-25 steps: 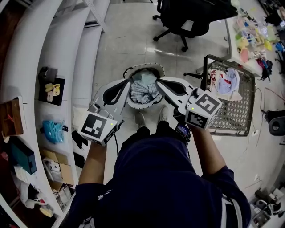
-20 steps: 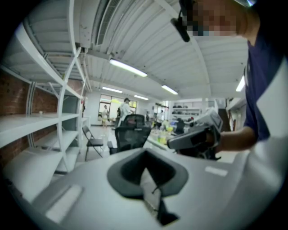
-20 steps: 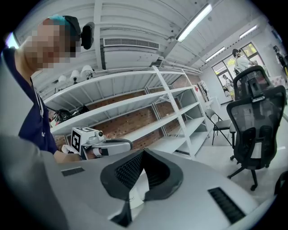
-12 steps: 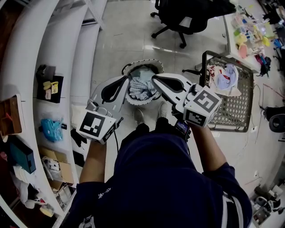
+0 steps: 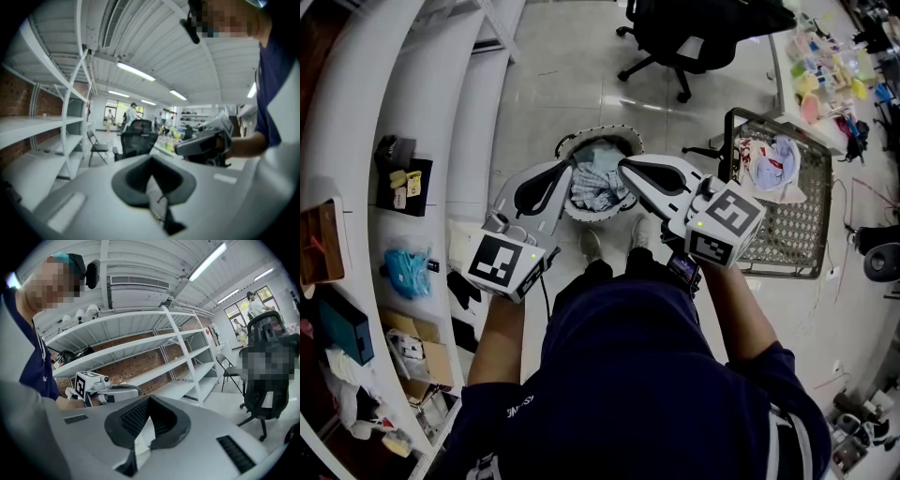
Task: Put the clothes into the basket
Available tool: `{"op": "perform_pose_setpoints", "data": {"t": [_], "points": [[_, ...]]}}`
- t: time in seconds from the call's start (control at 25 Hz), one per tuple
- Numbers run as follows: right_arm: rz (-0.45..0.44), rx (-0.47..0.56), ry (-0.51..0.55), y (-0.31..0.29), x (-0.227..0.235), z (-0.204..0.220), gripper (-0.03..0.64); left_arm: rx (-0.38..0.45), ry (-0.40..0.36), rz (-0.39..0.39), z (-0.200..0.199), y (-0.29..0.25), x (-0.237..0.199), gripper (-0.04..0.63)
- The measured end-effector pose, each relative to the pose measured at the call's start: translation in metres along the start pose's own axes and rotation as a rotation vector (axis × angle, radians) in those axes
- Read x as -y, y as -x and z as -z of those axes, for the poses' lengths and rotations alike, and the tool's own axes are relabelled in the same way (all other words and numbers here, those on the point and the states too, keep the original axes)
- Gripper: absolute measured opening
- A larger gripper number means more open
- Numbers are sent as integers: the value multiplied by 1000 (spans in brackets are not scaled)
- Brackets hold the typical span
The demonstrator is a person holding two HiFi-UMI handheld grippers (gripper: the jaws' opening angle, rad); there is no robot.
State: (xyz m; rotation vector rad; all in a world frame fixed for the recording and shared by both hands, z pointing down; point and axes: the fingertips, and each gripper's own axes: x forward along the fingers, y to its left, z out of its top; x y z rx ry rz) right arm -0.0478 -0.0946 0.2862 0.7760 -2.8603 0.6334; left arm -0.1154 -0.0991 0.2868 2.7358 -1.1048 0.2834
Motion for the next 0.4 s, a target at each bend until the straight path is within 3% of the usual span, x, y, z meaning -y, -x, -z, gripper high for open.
{"op": "perform_pose_setpoints", "data": {"t": [0.4], "points": [[-2,-1,-7,1,2,3,6,-31,5,-22,2,0,-2,3]]}}
